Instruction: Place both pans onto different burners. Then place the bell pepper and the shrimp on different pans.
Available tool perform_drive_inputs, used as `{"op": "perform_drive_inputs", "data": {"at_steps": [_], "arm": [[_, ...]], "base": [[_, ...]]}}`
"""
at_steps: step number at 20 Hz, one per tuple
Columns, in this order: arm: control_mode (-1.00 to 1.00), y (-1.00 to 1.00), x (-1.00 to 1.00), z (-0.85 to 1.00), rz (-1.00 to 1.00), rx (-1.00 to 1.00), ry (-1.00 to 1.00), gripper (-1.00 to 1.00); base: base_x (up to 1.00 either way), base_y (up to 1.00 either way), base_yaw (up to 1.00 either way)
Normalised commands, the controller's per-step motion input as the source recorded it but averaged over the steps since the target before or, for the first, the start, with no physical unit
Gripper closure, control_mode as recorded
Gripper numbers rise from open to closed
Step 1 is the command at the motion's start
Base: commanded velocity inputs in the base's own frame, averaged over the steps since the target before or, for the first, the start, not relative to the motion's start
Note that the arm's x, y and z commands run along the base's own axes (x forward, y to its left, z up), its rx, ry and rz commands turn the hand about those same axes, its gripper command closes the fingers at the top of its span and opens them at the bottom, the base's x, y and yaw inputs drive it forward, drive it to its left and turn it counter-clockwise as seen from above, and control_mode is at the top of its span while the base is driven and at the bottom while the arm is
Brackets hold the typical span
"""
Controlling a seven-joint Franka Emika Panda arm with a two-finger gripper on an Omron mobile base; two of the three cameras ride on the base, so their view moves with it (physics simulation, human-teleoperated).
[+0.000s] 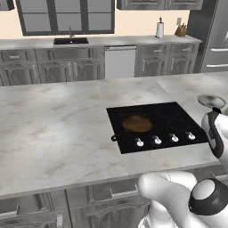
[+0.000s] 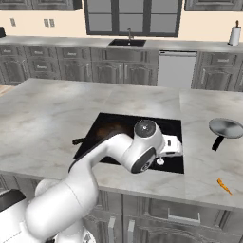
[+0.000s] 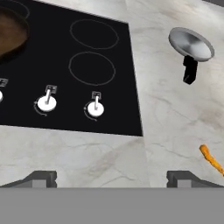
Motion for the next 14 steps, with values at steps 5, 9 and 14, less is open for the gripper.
{"op": "perform_drive_inputs", "data": {"at_steps": [5,9,14], "arm": [[-1.00,-0.50,0.00,-0.13,0.00,0.00,0.00,-1.00],[-1.00,-0.49,0.00,-0.18,0.00,0.00,0.00,-1.00],[-1.00,-0.44,0.00,-0.19,0.00,-0.01,0.00,-1.00]], "base": [[0.00,0.00,0.00],[0.00,0.00,0.00],[0.00,0.00,0.00]]}}
